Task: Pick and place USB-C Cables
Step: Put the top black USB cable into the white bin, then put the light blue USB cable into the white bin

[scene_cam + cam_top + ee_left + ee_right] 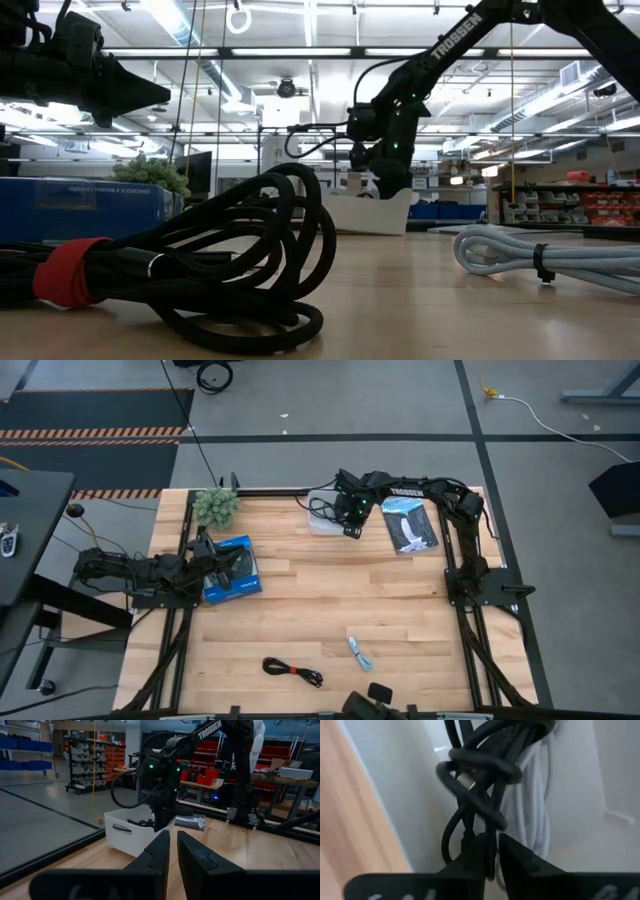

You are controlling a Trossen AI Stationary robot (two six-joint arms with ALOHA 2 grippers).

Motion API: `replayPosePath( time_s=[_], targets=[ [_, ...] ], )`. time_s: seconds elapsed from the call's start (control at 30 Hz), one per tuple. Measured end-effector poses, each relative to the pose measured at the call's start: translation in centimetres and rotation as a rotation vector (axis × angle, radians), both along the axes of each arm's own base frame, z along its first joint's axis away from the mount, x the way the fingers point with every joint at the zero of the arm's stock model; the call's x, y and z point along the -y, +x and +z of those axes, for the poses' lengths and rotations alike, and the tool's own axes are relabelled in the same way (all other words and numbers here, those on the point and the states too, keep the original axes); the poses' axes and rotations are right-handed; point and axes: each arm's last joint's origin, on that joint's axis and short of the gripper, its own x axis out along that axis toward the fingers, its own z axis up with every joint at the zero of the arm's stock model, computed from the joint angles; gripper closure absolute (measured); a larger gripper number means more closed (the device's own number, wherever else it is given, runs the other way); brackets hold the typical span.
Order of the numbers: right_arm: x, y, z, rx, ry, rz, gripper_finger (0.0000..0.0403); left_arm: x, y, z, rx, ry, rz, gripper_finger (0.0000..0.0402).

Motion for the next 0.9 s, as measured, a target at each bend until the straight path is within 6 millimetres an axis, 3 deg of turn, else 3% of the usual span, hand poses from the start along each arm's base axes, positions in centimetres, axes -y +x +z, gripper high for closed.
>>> replayPosePath(
  time_s=[0.23,0.57,0.73,0.9],
  targets=[
    [0.0,0.0,0.9,-0.030,0.024,-0.012,0.0279,0.0,0.0,0.0,0.000,0.000,0.000,0.0358],
    [0.2,1.5,6.4,-0.006,-0.025,0.003,0.0219,0.0,0.0,0.0,0.000,0.000,0.000,0.0358],
    [-1.5,2.7,9.1,0.018,-0.019,0.051,0.0208,0.0,0.0,0.0,0.000,0.000,0.000,0.0358],
    [-5.1,3.4,9.3,0.045,0.101,0.084,0.0208,0.0,0.0,0.0,0.000,0.000,0.000,0.0358]
  ],
)
